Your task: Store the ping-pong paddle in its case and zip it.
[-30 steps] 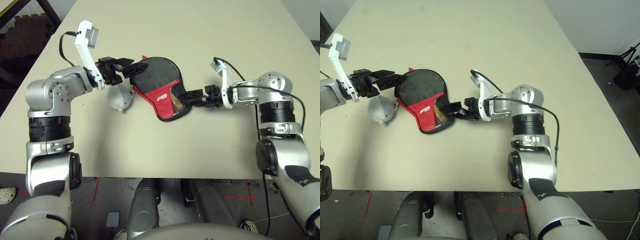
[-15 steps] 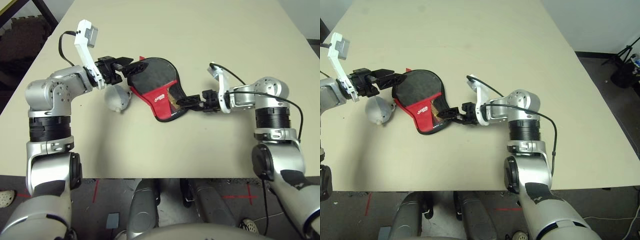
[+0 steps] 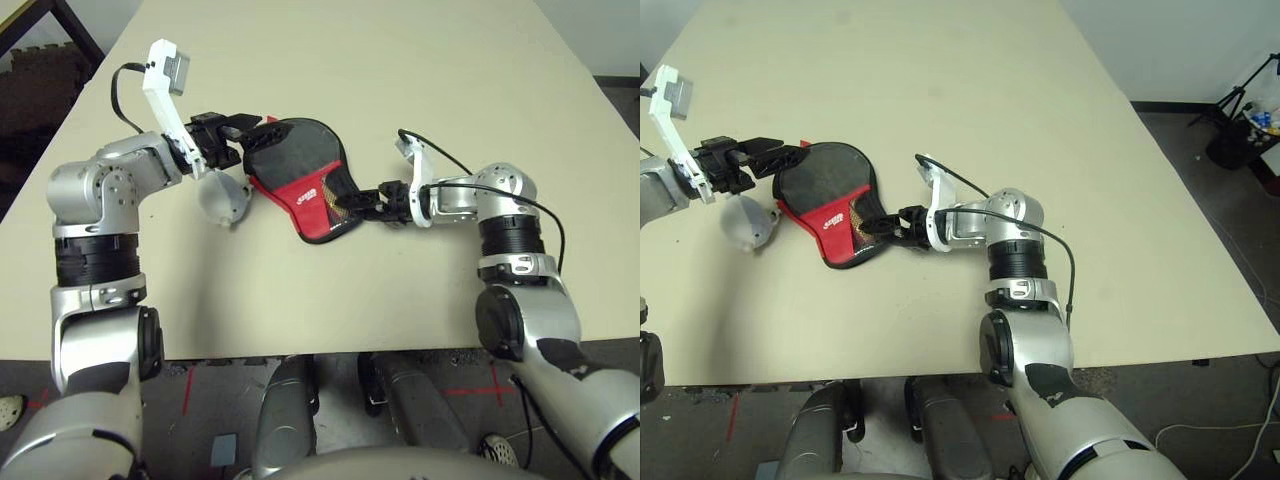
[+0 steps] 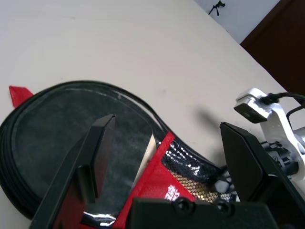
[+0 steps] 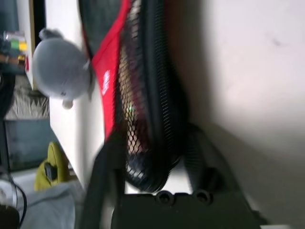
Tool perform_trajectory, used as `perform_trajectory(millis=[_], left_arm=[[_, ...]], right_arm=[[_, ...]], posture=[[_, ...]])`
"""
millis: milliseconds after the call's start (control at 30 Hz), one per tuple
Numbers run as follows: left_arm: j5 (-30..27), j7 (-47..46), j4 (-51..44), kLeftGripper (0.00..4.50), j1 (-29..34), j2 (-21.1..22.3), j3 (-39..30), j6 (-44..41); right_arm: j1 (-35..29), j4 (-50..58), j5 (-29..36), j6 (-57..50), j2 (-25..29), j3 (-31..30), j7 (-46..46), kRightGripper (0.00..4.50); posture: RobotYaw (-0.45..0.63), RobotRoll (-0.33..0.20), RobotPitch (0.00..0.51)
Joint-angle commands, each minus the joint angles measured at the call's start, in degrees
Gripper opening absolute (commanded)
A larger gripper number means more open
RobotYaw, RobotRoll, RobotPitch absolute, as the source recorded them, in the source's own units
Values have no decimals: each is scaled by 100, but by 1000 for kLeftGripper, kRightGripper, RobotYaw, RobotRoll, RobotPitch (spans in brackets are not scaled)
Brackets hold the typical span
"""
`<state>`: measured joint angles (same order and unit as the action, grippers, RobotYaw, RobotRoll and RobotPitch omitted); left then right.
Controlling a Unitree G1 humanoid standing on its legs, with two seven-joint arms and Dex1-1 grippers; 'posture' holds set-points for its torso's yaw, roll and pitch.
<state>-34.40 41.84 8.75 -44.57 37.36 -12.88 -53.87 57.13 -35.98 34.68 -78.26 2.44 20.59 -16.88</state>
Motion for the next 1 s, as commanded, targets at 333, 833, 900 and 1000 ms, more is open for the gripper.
perform_trajectory(millis=[333,833,900,1000], left_arm=[[2,-39,32,4500,-26,-75,0,86],[84,22,224,4500,-110,-149,145,151],[96,45,265,4500,-133,-157,170,172],[122,96,392,4500,-214,-207,236,234]], right_arm=[[-687,1074,253,-1302,-27,206,722,0],[-3613,3718,7695,-126,3186,-2384,3790,0],[-3803,4019,7832,239,3342,-2520,3908,0],[-4134,4458,7832,769,3362,-2471,4156,0]], posture=[[-34,0,214],[-92,0,241],[-102,0,241],[-118,0,241]])
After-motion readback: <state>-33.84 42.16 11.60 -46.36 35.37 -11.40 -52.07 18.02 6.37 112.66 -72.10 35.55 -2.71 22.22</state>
